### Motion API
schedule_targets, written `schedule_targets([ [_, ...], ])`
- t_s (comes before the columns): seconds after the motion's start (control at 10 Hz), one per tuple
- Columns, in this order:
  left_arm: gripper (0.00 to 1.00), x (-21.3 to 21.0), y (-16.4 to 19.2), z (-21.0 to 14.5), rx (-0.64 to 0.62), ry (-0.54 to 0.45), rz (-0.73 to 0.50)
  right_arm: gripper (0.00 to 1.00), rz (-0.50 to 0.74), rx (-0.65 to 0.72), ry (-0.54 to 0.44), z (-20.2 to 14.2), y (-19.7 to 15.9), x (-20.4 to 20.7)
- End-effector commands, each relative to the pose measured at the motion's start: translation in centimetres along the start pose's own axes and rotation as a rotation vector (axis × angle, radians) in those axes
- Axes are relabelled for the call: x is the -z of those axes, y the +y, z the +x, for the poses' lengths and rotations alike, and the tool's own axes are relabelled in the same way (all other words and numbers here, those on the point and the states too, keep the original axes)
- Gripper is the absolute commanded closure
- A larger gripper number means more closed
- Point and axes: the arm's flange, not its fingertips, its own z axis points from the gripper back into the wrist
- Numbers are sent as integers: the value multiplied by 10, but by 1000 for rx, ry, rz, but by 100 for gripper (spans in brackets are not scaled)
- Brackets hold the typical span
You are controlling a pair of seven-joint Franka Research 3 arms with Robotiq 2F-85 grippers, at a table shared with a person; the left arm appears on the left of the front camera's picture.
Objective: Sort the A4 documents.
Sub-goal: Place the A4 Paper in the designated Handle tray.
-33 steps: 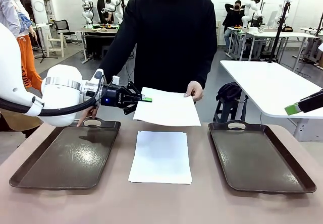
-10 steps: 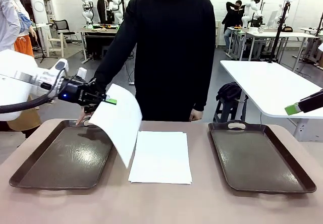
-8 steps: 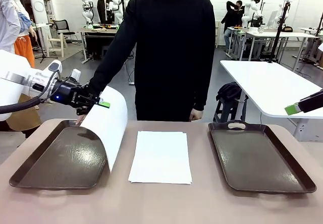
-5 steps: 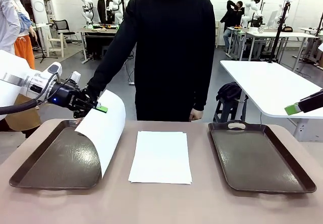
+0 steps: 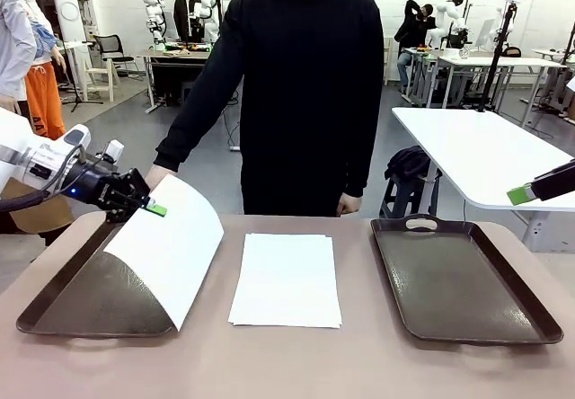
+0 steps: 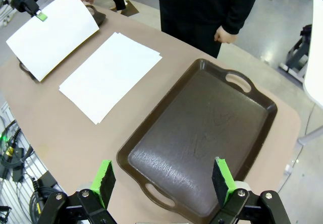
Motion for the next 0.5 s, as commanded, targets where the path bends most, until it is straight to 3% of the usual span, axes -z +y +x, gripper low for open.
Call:
schedule_targets([
  [0.0,99,0,26,5,-22,2,103,0,1,7,2,0,0,1],
  [0.4,99,-19,63,21,-55,-43,201,0,1,7,2,0,0,1],
])
